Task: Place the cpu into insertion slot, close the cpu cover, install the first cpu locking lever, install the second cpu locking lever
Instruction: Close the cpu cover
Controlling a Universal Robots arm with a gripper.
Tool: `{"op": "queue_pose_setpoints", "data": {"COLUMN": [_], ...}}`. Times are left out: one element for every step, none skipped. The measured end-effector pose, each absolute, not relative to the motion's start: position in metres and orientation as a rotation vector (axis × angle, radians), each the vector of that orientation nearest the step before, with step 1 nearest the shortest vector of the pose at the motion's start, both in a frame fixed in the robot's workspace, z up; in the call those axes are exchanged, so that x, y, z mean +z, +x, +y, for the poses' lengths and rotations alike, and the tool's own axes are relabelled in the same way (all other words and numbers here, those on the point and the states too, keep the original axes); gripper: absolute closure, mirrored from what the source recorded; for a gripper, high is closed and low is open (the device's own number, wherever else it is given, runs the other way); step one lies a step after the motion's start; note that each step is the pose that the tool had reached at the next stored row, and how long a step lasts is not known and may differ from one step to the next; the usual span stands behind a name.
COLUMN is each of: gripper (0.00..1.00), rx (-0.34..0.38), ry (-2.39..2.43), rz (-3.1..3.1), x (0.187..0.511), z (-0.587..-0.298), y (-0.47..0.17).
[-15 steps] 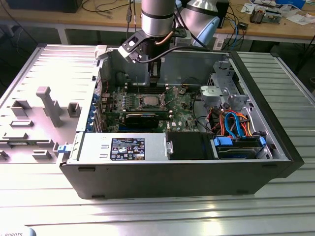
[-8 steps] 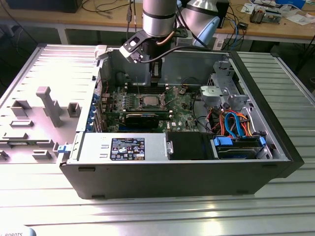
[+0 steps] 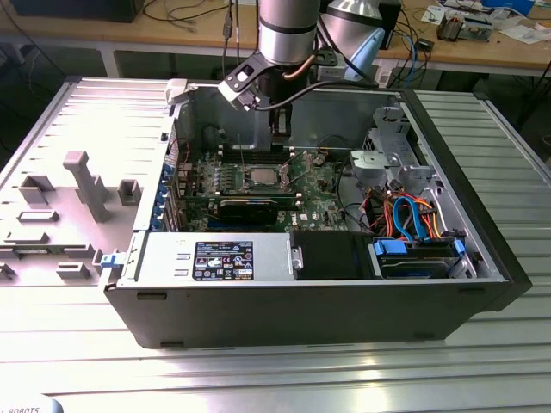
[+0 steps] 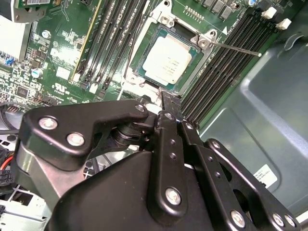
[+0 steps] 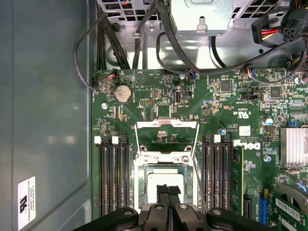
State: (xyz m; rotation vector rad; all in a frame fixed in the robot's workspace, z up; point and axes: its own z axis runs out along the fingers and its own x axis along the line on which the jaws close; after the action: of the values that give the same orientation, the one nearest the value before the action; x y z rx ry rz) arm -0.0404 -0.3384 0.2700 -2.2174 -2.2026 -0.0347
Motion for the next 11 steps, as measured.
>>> {"op": "queue_pose_setpoints", "data": {"gripper": [0.89, 0.89, 0.89, 0.89, 0.89, 0.89, 0.89, 0.89, 0.89, 0.89, 0.89], "rx": [-0.035, -0.035, -0.035, -0.035, -0.035, -0.035, -0.035, -0.035, -0.035, -0.035, -0.035], "ry": [-2.217, -2.217, -2.217, -2.217, -2.217, -2.217, -2.217, -2.217, -2.217, -2.217, -2.217], "rz": [-2.203, -2.203, -2.203, -2.203, -2.203, -2.203, -2.203, -2.203, -2.203, -2.203, -2.203], "x": [0.2700, 0.2700, 0.2700, 0.2700, 0.2700, 0.2700, 0.2700, 0.2700, 0.2700, 0.2700, 0.2700], "z": [-0.3384, -0.3385, -0.3384, -0.3384, -0.3384, -0.3384, -0.3385, -0.3385, -0.3385, -0.3384, -0.3384], "y": [-0.0403, -0.0402, -0.0401, -0.0399, -0.0397, -0.0397, -0.0396, -0.0395, -0.0393, -0.0392, -0.0387]}}
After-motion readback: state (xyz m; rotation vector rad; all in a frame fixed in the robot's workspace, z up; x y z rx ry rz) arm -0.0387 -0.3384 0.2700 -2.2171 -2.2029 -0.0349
